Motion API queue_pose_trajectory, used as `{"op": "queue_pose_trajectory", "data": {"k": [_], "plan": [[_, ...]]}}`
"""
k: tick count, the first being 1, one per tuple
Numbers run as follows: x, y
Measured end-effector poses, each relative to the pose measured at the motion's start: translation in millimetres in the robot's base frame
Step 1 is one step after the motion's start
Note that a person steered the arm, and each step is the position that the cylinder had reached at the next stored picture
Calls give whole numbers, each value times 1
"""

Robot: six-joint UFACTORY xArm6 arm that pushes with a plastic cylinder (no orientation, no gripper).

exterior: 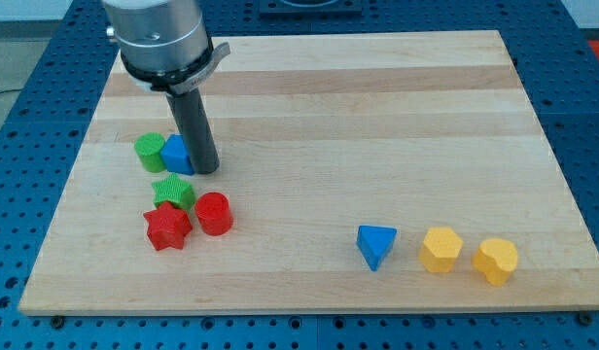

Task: Slide green circle in between red circle and blue cube

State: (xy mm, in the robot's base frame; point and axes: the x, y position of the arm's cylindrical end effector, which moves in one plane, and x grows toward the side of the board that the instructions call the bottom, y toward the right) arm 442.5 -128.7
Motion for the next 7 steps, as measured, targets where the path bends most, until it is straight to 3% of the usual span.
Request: {"op": "queue_pose_trajectory", "data": {"k": [4,6,7], "plan": [[-28,2],[-73,-79],[-35,-101]]}}
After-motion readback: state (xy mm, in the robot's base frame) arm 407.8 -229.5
